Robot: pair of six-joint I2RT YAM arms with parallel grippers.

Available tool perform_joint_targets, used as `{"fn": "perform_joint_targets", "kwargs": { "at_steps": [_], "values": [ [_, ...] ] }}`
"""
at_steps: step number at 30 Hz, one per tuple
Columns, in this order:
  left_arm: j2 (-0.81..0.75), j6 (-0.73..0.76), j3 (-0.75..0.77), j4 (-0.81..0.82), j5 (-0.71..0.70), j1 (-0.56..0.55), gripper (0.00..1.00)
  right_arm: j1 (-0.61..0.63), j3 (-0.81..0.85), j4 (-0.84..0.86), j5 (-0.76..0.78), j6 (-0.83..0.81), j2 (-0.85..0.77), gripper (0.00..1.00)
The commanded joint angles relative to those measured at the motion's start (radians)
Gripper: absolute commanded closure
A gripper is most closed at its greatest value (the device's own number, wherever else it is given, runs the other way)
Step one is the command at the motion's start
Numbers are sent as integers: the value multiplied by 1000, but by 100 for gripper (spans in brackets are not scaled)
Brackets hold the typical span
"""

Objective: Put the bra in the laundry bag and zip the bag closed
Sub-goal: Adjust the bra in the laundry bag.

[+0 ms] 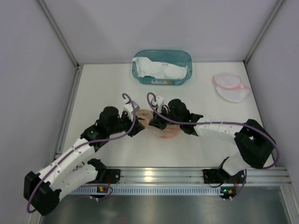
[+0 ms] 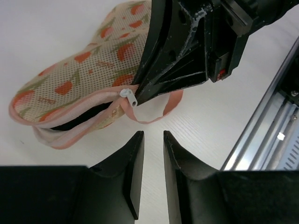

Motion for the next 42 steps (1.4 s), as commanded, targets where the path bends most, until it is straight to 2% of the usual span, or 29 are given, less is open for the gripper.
{"fn": "perform_joint_targets", "kwargs": {
  "at_steps": [1, 3, 7, 12, 18, 27, 34, 37, 42],
  "values": [
    [-42, 103, -35, 121, -58, -3, 71, -11, 35, 99, 9, 134, 13, 100],
    [-62, 196, -69, 155, -58, -4, 74, -11, 28, 110, 4, 146, 15, 100],
    [-57, 275, -93, 204, -101, -43, 78, -11, 25, 133, -11, 189, 18, 100],
    [-25, 399, -116, 271, -132, -115, 77, -11, 13, 168, -50, 204, 20, 100],
    [2, 496, -123, 319, -164, -141, 77, -11, 11, 174, -51, 180, 21, 100],
    [70, 513, -133, 365, -235, -143, 81, -8, -22, 217, -109, 140, 1, 100],
    [105, 481, -129, 390, -273, -140, 98, 0, -64, 233, -149, 96, -25, 100],
    [118, 479, -121, 381, -297, -140, 98, -2, -73, 239, -149, 85, -39, 100],
    [125, 453, -109, 373, -310, -138, 90, 0, -85, 239, -160, 79, -48, 100]
  ]
}}
